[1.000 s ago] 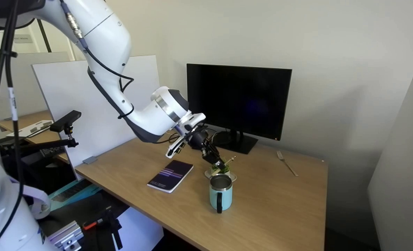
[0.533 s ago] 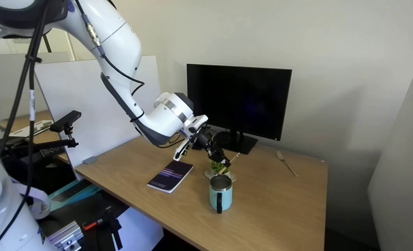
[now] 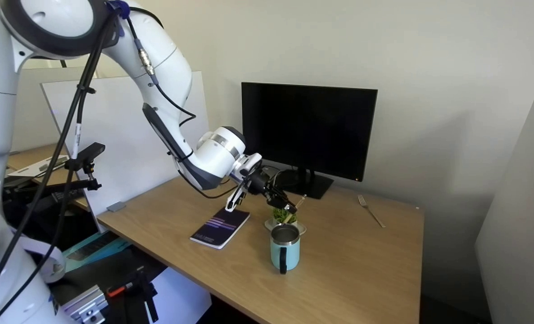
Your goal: Put the pencil inside the thermocup
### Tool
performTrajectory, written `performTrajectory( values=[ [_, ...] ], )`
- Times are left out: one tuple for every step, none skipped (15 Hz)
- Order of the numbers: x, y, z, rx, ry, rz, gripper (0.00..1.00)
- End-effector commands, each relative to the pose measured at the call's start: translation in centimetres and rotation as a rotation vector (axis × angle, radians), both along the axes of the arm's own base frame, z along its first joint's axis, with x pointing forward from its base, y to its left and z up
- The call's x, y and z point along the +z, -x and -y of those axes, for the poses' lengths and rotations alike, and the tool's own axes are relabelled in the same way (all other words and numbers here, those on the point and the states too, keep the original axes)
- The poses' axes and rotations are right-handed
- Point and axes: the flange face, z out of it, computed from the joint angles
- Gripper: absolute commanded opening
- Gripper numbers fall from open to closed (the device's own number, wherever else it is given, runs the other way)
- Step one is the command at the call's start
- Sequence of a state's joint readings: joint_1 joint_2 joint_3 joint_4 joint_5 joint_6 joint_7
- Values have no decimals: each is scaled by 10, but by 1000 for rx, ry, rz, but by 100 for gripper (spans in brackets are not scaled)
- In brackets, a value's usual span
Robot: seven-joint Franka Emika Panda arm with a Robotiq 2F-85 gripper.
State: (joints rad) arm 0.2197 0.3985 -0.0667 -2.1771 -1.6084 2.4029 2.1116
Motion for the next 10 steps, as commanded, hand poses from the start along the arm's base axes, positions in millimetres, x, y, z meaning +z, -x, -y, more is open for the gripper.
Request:
performTrajectory(
  values=[
    [-4,-2,2,-15,36,47,3],
    [-6,-1,2,-22,40,53,3],
    [-7,0,3,-30,47,59,3],
    [-7,0,4,-38,52,65,3],
    [-8,1,6,-47,54,70,3],
    [-9,1,7,-56,58,73,3],
    [-10,2,8,-64,60,76,3],
    [-12,3,9,-70,61,78,3],
    [-13,4,10,-77,62,78,3],
    [-15,5,11,-83,65,78,3]
  ],
)
